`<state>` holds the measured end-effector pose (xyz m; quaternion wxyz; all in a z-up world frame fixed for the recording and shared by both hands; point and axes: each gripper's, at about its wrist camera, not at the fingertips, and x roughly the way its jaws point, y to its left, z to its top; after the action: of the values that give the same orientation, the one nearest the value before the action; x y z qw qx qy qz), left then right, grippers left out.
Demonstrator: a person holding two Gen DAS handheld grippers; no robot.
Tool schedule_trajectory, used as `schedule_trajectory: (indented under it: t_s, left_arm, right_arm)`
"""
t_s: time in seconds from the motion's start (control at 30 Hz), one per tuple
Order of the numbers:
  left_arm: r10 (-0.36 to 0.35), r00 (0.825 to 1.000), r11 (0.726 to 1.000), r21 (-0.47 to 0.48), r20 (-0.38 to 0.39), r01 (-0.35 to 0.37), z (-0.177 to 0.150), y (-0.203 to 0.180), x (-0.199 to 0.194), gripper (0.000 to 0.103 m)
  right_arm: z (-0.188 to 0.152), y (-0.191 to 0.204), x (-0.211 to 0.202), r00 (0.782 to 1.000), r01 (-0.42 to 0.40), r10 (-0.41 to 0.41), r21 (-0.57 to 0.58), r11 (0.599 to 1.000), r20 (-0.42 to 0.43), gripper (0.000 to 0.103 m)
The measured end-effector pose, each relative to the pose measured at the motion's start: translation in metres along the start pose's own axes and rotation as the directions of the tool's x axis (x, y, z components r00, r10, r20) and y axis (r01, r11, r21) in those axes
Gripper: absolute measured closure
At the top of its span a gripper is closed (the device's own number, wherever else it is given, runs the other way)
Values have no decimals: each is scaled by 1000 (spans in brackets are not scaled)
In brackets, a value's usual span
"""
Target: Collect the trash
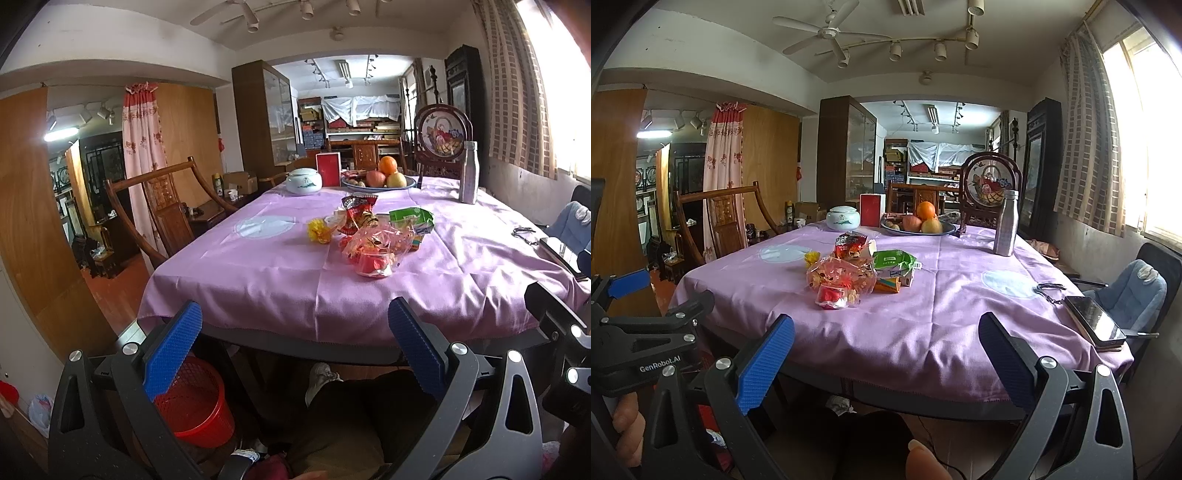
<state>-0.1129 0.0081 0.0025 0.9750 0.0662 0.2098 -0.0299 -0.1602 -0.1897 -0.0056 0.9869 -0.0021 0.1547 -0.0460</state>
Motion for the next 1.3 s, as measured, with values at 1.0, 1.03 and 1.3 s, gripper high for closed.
schedule_trajectory:
  t_s: [1.0,1.03,1.3]
  left_arm:
    - [11,992,999,35,-123,-7,-24,-8,51,6]
    - [13,991,999,39,-133,-7,-26,-8,57,6]
    - [8,980,1000,7,-200,-7,-30,5,94,6]
  right_arm:
    - [-27,-7,66,990,-6,17,79,997,-143,5]
    - [-27,-8,72,989,-1,13,80,997,-148,5]
    - [-29,-26,135,975,56,-34,93,994,-221,5]
